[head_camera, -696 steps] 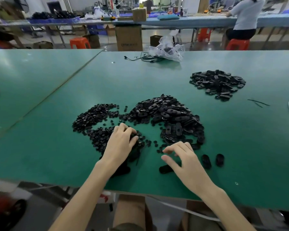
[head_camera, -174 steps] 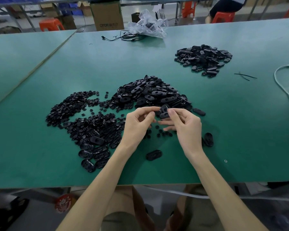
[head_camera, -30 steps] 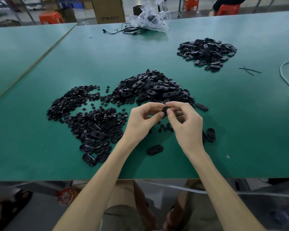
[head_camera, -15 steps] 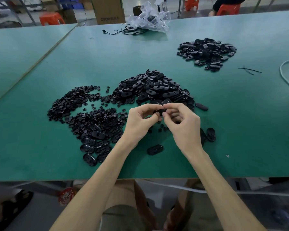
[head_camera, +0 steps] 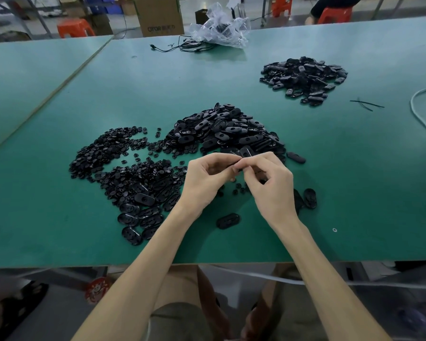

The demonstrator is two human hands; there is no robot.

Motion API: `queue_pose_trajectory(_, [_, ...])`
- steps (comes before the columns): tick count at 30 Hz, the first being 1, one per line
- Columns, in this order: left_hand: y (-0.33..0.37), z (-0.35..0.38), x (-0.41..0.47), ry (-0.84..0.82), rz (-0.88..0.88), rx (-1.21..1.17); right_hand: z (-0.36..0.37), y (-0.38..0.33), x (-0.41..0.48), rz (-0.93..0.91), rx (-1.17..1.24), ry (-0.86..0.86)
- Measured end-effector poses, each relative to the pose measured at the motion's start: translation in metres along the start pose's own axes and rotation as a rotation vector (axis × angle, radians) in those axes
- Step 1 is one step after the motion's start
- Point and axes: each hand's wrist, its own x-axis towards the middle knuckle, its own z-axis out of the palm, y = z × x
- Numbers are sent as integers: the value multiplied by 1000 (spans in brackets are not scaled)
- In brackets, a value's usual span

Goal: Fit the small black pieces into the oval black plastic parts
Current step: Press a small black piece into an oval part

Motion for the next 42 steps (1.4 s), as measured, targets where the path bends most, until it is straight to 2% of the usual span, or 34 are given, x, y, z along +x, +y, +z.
queue_pose_trajectory(5, [0, -1, 0, 89, 6, 22, 1, -2, -1, 7, 16, 71])
queue_pose_trajectory(10, [-5, 0, 1, 159, 39, 138, -7, 3, 5, 280, 138, 401])
queue_pose_trajectory(12, [-6, 0, 3, 172, 32, 165, -8, 5, 7, 353, 160, 450])
queue_pose_trajectory(20, [-7, 0, 3, 188, -1, 198, -5, 6, 8, 419, 71, 385])
queue_pose_trajectory(23, [-6, 1, 3, 191, 1, 200, -4, 4, 6, 334, 12, 348])
queue_pose_trajectory(26, [-5, 1, 2, 203, 6, 212, 2, 7, 5, 180, -292, 185])
queue_pose_trajectory(29, [-3, 1, 2, 224, 13, 230, 8, 7, 6, 172, -532, -37])
queue_pose_trajectory(33, [0, 1, 0, 276, 72, 456, 16, 11, 5, 64, -772, -212])
queue_pose_trajectory(38, [-3, 3, 1, 235, -6, 729, 15, 12, 3, 77, -694, -55])
queue_pose_trajectory(40, [-6, 6, 1, 196, -59, 903, 14, 12, 2, 73, -668, -24])
queue_pose_trajectory(42, [-7, 8, 1, 177, -60, 973, 13, 11, 2, 78, -655, -7])
